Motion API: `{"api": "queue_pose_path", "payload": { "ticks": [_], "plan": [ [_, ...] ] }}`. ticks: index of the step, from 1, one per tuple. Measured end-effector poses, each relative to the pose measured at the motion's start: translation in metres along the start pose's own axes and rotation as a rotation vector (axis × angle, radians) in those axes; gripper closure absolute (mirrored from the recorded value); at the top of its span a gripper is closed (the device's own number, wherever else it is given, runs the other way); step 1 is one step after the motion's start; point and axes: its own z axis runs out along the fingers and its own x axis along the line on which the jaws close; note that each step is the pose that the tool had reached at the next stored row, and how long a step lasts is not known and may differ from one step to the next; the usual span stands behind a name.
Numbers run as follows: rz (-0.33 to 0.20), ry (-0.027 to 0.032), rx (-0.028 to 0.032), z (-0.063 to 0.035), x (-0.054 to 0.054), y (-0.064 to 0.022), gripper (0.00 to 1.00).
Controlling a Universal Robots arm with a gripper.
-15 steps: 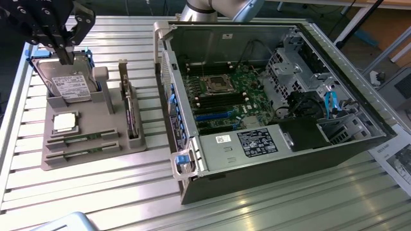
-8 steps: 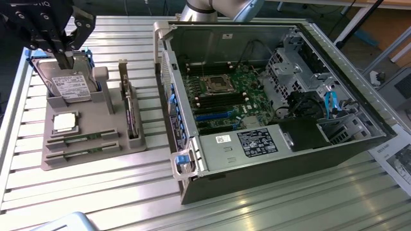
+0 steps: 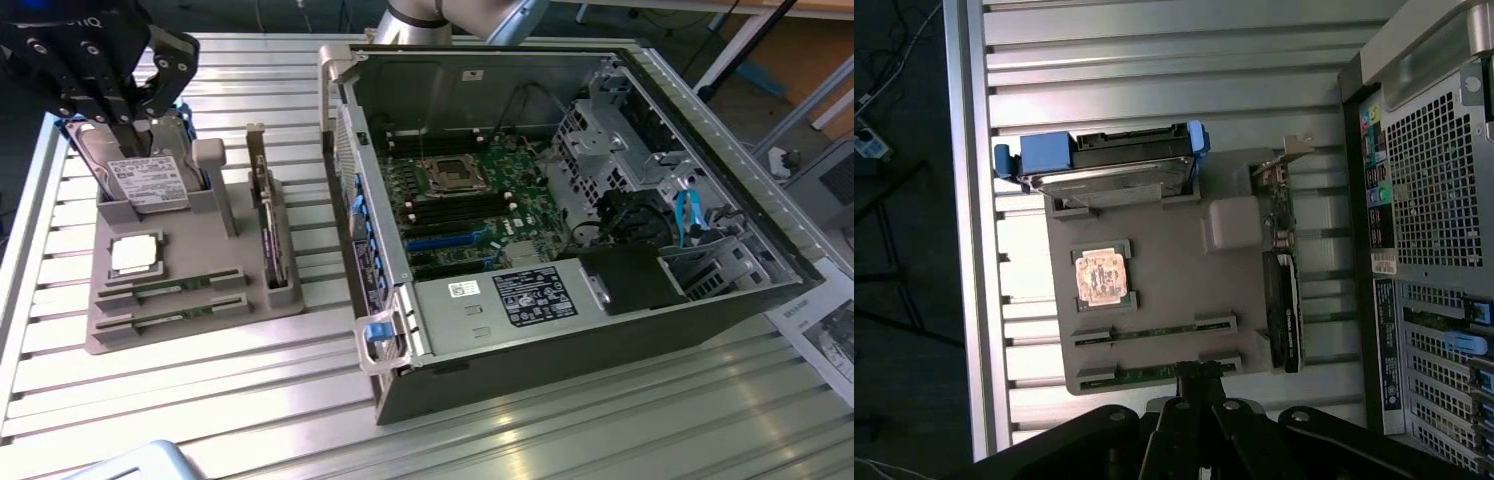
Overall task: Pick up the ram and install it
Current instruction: 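Reach for the ram, then pick up the ram and move it above insertion slot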
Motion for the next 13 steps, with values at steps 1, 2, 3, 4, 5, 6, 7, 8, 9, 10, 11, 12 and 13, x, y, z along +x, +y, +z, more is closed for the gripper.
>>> {"api": "queue_pose_path", "payload": {
  "ticks": [1,2,3,4,5,6,7,8,9,10,11,12,13],
  "plan": [
    [0.000,0.0000,0.0000,0.0000,0.0000,0.0000,0.90],
    [0.000,0.0000,0.0000,0.0000,0.0000,-0.0001,0.90],
    [0.000,0.0000,0.0000,0.0000,0.0000,-0.0001,0.90],
    [0.000,0.0001,0.0000,0.0000,0.0000,-0.0001,0.90],
    [0.000,0.0000,0.0000,0.0000,0.0000,-0.0001,0.90],
    [0.000,0.0000,0.0000,0.0000,0.0000,0.0000,0.90],
    [0.000,0.0000,0.0000,0.0000,0.0000,-0.0001,0.90],
    [0.000,0.0000,0.0000,0.0000,0.0000,-0.0001,0.90],
    [0.000,0.0000,0.0000,0.0000,0.0000,0.0000,0.90],
    [0.000,0.0000,0.0000,0.0000,0.0000,-0.0001,0.90],
    [0.000,0.0000,0.0000,0.0000,0.0000,0.0000,0.90],
    [0.000,0.0000,0.0001,0.0000,0.0000,0.0000,0.90],
    [0.000,0.0000,0.0000,0.0000,0.0000,0.0000,0.90]
  ]
}}
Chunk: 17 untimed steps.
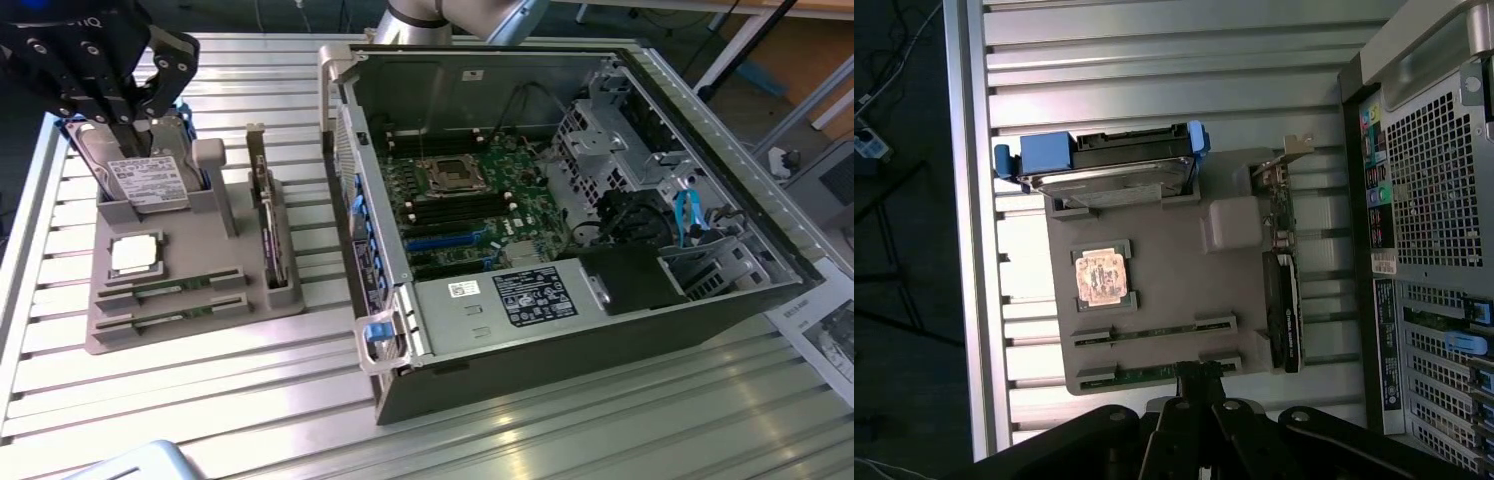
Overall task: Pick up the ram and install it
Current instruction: 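Pick up the ram and move it above insertion slot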
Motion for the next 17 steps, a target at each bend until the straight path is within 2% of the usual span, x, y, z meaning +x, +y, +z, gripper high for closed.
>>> {"api": "queue_pose_path", "payload": {
  "ticks": [17],
  "plan": [
    [-0.009,0.0003,-0.0002,0.0000,0.0000,0.0000,0.90]
  ]
}}
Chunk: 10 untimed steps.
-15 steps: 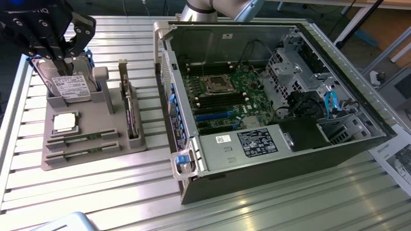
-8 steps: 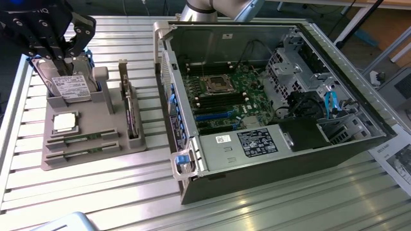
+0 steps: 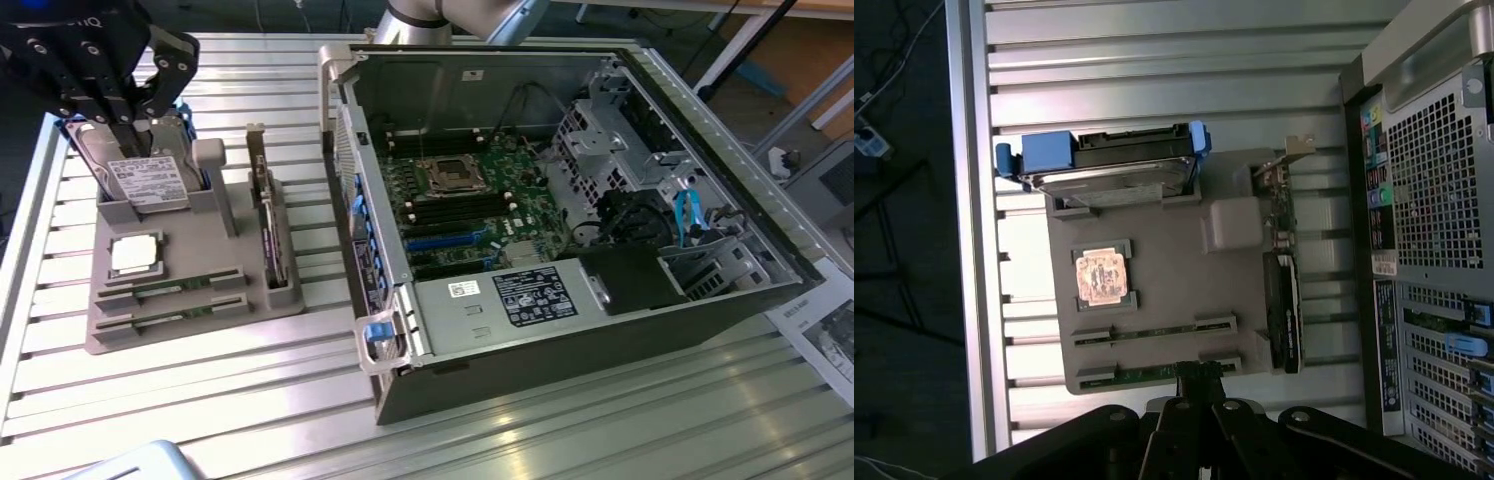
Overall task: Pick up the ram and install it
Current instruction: 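Pick up the ram and move it above insertion slot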
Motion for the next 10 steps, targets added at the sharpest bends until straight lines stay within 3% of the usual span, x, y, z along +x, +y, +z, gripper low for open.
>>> {"api": "queue_pose_path", "payload": {
  "ticks": [10],
  "plan": [
    [-0.032,0.0014,-0.0008,0.0000,0.0000,0.0000,0.90]
  ]
}}
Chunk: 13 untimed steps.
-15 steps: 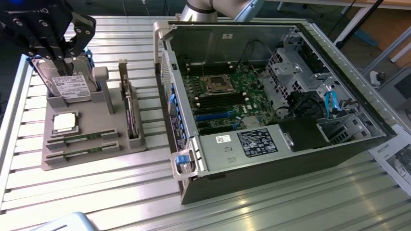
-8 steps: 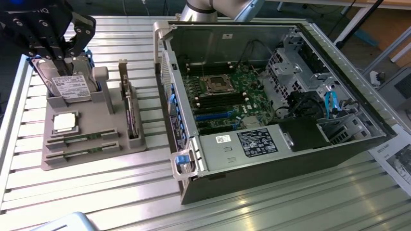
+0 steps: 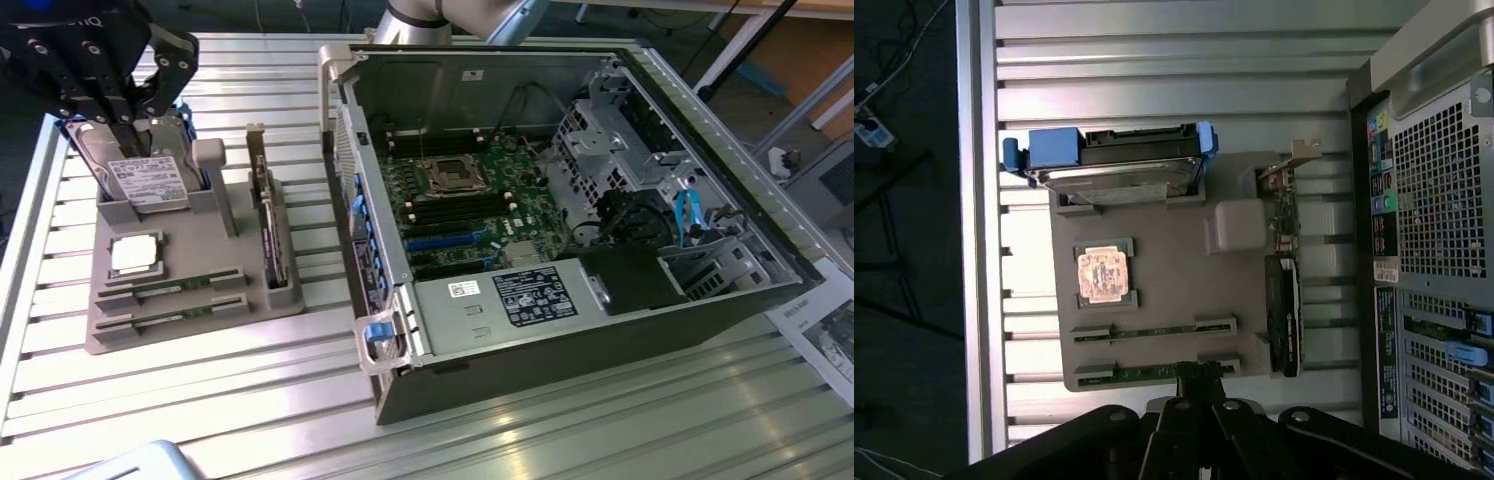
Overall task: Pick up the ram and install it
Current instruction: 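Pick up the ram and move it above insertion slot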
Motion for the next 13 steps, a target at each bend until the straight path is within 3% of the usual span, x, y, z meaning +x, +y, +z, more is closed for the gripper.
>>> {"api": "queue_pose_path", "payload": {
  "ticks": [13],
  "plan": [
    [-0.060,0.0026,-0.0014,0.0000,0.0000,-0.0003,0.90]
  ]
}}
